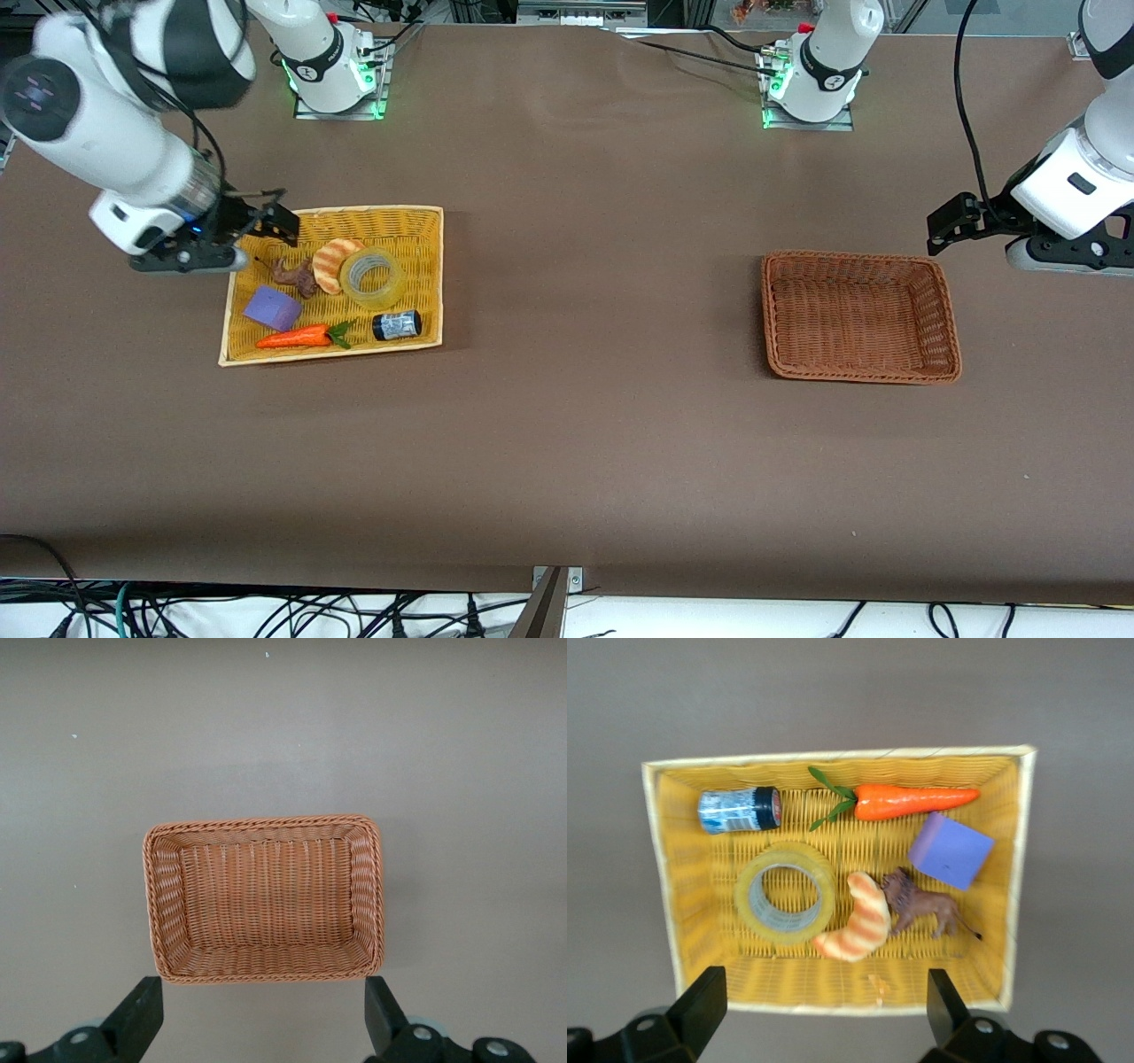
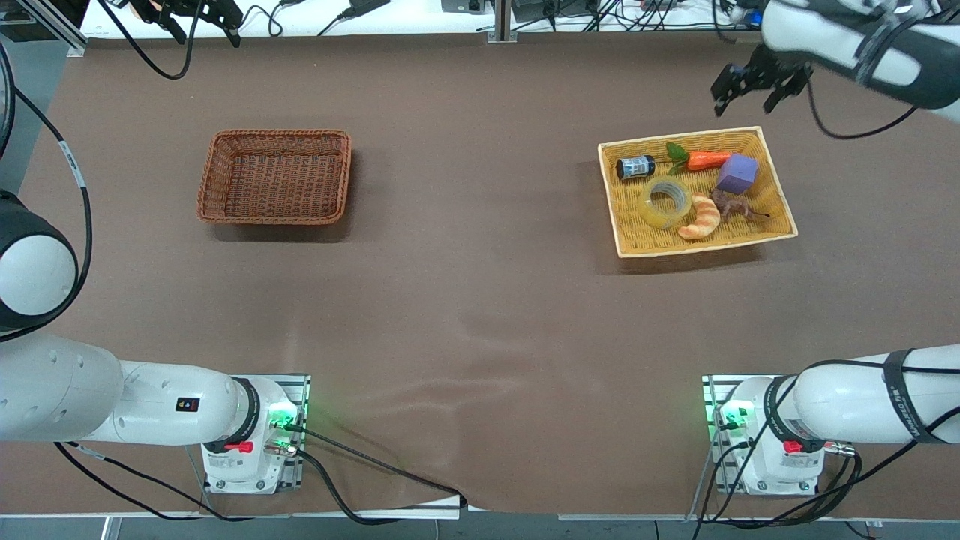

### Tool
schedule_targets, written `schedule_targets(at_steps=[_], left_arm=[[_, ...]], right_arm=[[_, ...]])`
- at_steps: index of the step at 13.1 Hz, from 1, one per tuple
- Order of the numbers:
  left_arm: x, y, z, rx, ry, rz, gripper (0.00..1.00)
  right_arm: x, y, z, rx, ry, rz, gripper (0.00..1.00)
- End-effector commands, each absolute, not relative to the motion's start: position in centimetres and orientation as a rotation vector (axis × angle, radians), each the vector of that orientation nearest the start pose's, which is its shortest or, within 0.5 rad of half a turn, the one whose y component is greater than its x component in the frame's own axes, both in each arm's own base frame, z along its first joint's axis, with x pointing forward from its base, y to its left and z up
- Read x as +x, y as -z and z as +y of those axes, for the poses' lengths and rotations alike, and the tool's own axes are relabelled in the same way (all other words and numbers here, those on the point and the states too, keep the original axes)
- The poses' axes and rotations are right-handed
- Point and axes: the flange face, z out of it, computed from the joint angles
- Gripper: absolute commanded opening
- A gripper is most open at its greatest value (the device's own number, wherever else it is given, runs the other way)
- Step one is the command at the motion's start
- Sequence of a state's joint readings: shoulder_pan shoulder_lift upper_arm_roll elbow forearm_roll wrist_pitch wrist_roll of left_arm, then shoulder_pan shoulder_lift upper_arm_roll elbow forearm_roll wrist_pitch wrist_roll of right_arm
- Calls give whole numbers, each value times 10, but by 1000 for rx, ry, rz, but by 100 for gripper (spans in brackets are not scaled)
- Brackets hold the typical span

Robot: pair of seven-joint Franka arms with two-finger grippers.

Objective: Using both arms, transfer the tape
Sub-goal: 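Reach the right gripper down into the yellow basket over the tape roll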

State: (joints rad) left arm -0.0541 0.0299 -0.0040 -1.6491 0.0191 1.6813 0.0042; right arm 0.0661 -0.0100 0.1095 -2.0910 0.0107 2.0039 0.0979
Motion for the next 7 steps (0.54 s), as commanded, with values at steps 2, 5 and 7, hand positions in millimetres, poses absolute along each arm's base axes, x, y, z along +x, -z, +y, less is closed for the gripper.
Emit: schedule_targets(at_steps=[2,5,7], left_arm=[[566,-588,-31,-3138,0,111,100],[566,-588,-31,-3138,0,111,100],[566,-589,-31,-3138,2,111,100]], right_arm=[[492,-308,111,-3118,-74,-171,100],[497,-259,116,-3102,-51,-184,100],[498,-246,117,-3100,-48,-209,100]])
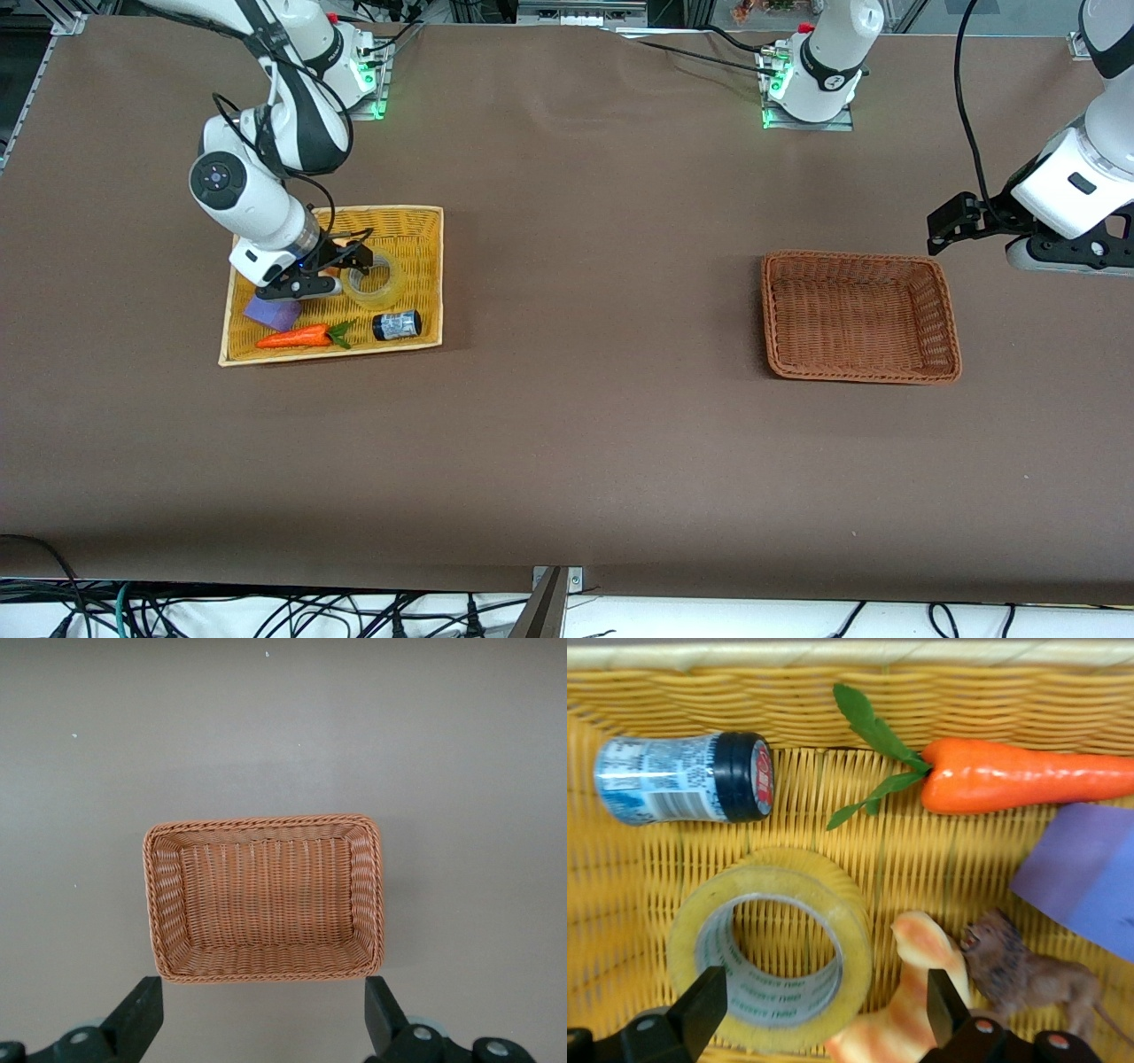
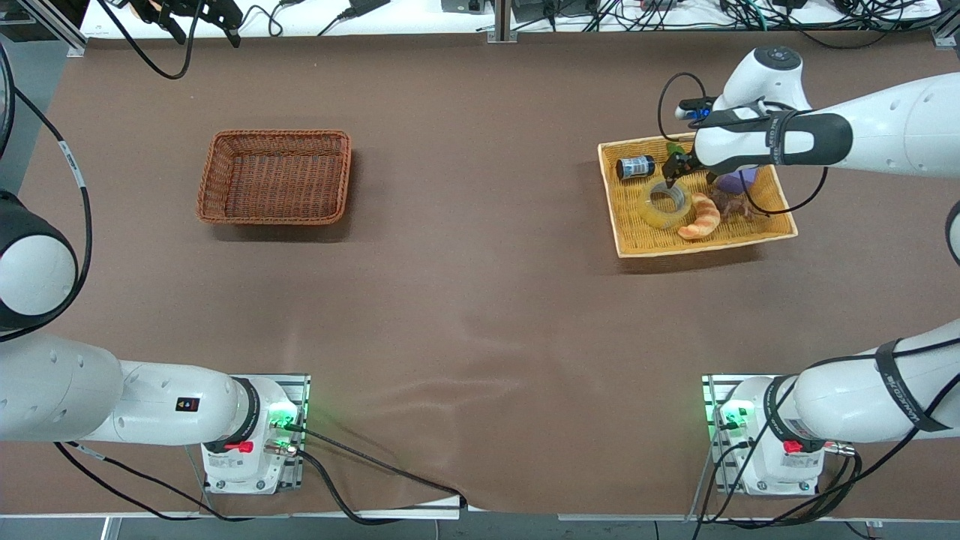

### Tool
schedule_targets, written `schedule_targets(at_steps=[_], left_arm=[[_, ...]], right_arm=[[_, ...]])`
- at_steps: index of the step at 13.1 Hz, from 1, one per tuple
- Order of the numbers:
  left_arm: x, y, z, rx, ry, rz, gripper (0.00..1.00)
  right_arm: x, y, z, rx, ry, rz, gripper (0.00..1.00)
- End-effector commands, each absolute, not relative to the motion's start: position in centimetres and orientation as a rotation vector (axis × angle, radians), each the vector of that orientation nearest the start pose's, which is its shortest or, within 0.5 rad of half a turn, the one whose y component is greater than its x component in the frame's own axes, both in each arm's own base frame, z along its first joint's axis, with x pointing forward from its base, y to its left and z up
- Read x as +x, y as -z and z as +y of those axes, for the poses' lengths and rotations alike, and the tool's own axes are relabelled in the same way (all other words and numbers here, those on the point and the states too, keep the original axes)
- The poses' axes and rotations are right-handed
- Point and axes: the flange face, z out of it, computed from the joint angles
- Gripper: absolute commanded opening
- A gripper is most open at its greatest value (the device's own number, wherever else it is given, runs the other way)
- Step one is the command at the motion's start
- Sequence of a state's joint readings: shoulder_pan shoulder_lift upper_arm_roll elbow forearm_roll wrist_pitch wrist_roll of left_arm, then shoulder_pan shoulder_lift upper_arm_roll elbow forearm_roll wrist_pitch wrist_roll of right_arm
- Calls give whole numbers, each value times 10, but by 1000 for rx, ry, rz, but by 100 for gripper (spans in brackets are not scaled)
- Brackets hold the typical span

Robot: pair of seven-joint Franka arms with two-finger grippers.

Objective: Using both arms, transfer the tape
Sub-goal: 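Reach the right gripper down into the yellow basket over the tape roll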

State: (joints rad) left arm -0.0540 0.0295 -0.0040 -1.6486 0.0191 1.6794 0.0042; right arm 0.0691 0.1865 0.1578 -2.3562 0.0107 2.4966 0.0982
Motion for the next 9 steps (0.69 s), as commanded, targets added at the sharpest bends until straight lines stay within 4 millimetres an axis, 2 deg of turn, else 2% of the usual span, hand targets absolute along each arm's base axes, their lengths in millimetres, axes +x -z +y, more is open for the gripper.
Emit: schedule_targets(at_steps=[1,2,4,7,8,9], left_arm=[[566,-589,-31,-3138,2,111,100],[566,-588,-31,-3138,0,111,100],[566,-588,-31,-3138,0,111,100],[566,-588,-31,-3138,0,111,100],[566,-589,-31,-3138,2,109,100],[566,-589,-31,-3138,2,111,100]], right_arm=[[499,-238,117,-3096,-39,-207,100],[500,-230,117,-3094,-34,-205,99],[496,-214,117,-3090,-35,-203,89],[487,-203,115,-3091,-60,-203,79],[484,-202,113,-3093,-70,-203,71],[483,-201,113,-3093,-72,-206,46]])
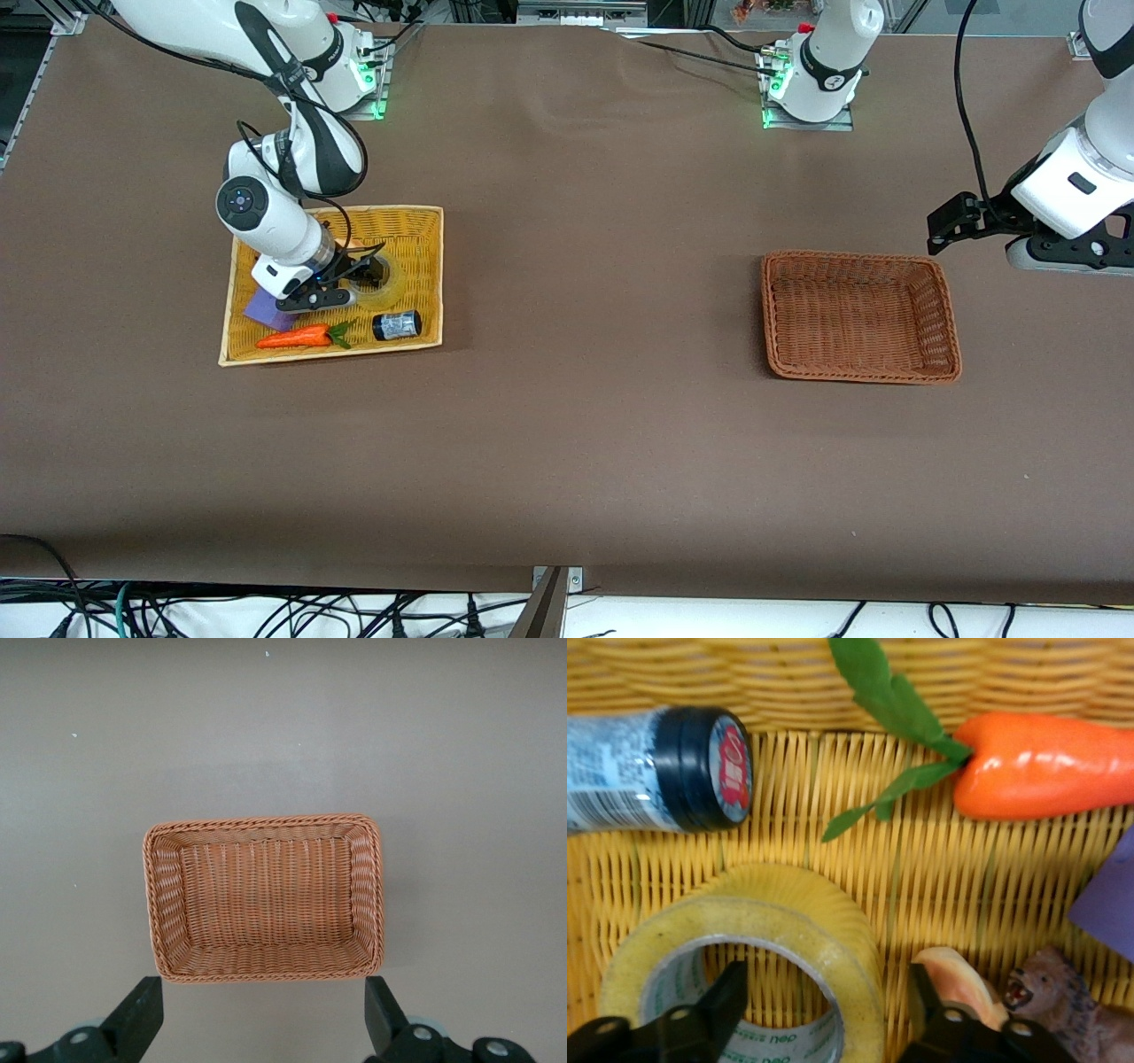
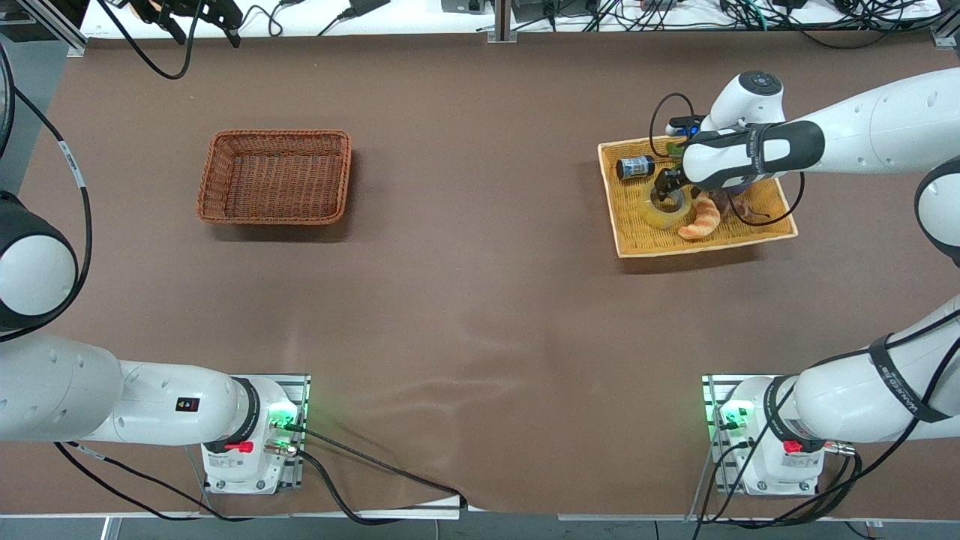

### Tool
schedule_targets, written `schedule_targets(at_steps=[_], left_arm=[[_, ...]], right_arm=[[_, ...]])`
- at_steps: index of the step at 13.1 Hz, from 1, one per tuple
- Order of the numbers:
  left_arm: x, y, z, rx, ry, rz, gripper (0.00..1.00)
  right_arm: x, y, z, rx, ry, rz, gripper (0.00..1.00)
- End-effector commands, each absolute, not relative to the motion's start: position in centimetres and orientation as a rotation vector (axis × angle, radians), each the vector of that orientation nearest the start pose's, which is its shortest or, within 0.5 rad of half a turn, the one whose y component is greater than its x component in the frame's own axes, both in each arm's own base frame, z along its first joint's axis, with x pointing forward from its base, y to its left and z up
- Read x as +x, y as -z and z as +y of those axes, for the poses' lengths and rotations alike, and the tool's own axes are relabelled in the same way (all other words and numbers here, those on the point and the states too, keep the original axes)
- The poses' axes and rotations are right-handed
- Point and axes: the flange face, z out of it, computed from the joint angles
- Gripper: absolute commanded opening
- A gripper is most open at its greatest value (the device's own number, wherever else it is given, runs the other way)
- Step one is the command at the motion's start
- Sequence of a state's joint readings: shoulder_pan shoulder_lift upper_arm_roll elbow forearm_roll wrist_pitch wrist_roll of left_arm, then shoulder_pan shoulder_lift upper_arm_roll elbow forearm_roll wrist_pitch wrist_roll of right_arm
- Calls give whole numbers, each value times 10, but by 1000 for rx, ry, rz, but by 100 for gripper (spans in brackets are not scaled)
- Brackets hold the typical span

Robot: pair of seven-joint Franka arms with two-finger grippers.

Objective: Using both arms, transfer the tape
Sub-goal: 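Close the right gripper on the clear tape roll and lift it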

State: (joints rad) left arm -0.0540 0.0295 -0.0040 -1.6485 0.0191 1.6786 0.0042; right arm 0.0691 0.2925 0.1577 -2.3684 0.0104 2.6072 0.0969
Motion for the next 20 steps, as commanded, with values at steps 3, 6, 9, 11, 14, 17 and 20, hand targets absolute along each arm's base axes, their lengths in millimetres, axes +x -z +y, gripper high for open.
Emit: schedule_targets(at_steps=[3,6,9,11,14,17,20], left_arm=[[566,-589,-31,-3138,2,109,100],[566,-589,-31,-3138,2,109,100],[566,-589,-31,-3138,2,109,100],[566,-589,-31,-3138,2,109,100],[566,-589,-31,-3138,0,109,100],[565,-588,-33,-3138,-10,113,100],[562,-589,-33,-3137,-34,116,100]], right_arm=[[487,-220,114,-3095,-44,-208,0],[509,-269,117,-3103,-47,-213,0],[552,-342,149,-3102,-163,-255,0],[569,-364,200,-3106,-194,-187,0],[566,-348,318,-3112,-177,42,0],[561,-307,446,-3073,-162,311,0],[547,-259,526,-2988,-65,528,0]])
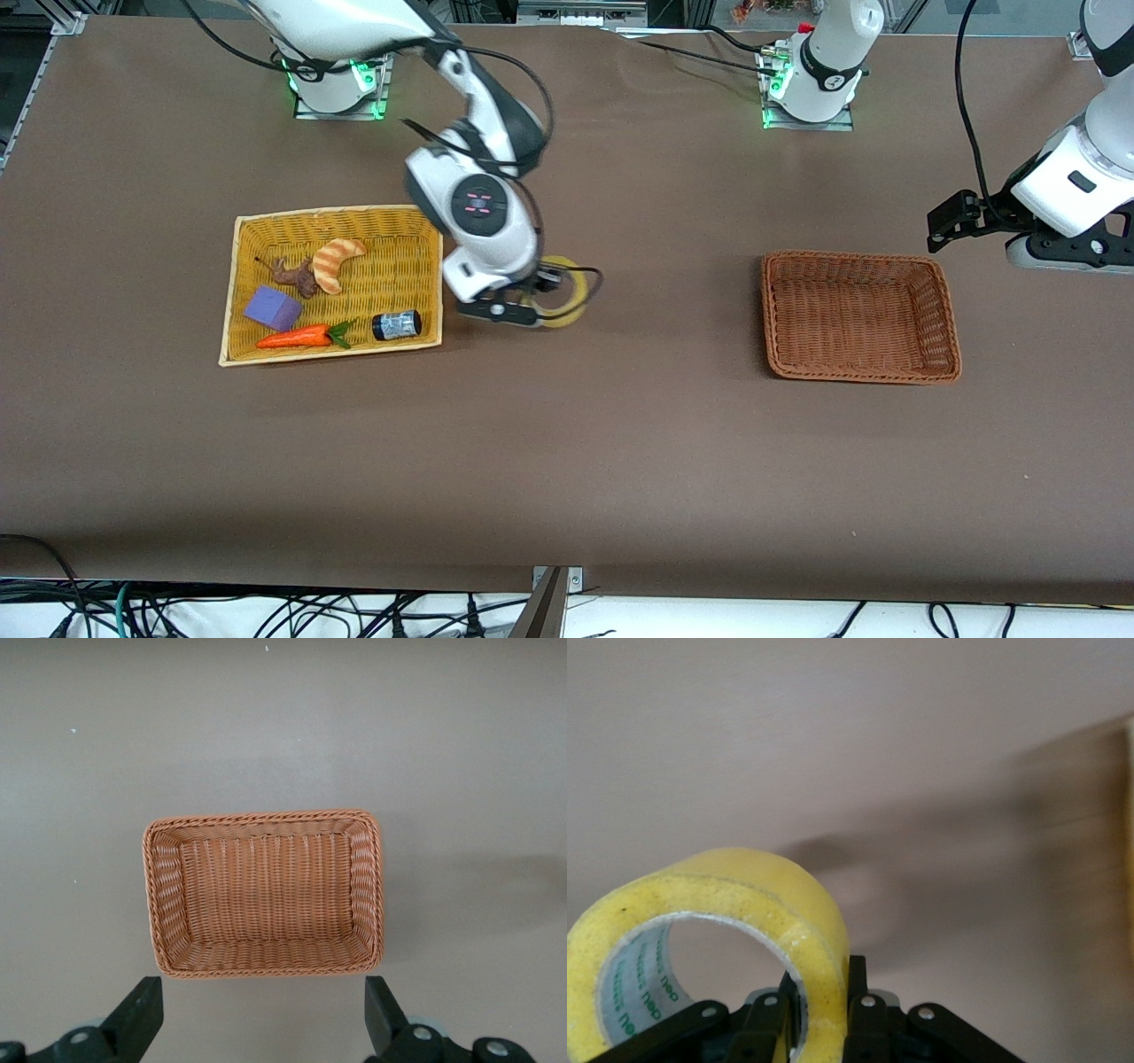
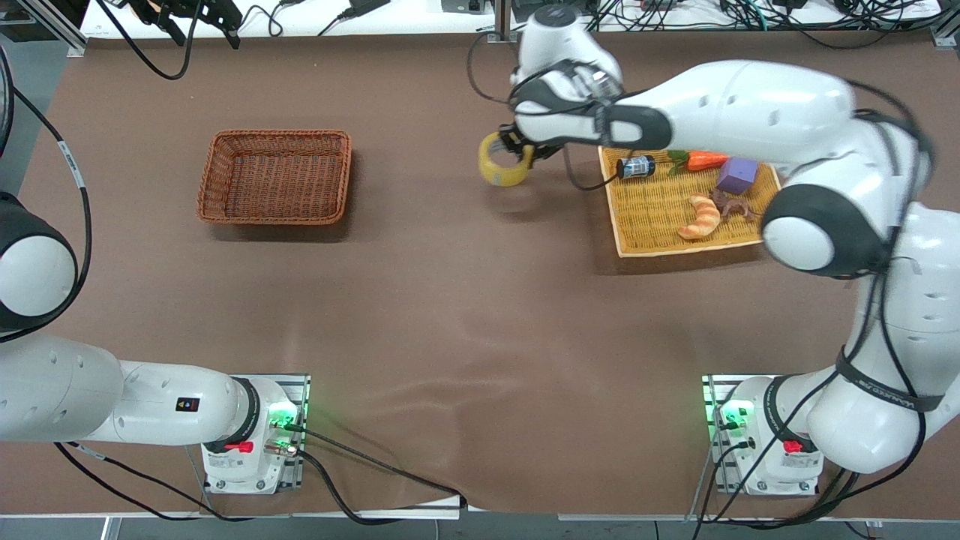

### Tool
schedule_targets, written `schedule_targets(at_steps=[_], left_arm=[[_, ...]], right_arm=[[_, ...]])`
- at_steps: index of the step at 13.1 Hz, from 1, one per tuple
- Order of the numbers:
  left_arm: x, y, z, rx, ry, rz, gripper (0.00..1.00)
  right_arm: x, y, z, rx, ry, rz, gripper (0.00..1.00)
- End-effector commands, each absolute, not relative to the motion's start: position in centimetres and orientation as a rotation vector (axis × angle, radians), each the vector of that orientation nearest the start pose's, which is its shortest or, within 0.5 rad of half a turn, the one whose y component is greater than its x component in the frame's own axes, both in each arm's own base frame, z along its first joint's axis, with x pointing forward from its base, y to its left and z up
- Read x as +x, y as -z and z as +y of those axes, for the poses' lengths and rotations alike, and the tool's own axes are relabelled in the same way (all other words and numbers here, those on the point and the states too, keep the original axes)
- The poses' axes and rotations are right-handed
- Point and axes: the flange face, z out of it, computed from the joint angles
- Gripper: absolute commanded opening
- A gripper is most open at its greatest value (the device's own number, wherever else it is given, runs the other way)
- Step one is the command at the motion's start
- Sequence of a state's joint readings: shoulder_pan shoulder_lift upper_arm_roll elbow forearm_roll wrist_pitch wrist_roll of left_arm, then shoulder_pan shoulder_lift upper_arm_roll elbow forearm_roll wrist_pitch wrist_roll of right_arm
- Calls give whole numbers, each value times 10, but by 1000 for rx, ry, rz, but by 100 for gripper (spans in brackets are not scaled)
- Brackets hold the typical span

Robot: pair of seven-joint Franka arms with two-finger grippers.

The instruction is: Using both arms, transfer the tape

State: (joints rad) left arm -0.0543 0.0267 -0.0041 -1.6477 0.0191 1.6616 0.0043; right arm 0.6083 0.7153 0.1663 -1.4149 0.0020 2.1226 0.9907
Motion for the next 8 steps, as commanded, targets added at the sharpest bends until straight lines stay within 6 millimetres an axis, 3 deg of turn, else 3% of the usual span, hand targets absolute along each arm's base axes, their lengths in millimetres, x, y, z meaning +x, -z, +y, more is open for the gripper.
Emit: schedule_targets(at_steps=[1,3,4,5,6,7,8], left_arm=[[560,-587,-32,-3136,-62,120,100],[553,-583,-40,-3134,-149,139,100],[547,-581,-49,-3131,-216,166,100],[542,-578,-62,-3127,-267,202,100],[538,-576,-81,-3118,-287,249,100],[535,-569,-104,-3095,-317,300,100],[537,-561,-112,-3088,-337,312,100]], right_arm=[[540,-243,539,-2962,-23,558,0],[526,-216,550,-2976,-5,575,0],[524,-213,552,-2977,-4,576,23],[523,-211,552,-2981,-1,573,81],[524,-215,552,-2980,6,570,99],[527,-226,551,-2974,16,568,100],[533,-250,545,-2975,25,573,100]])
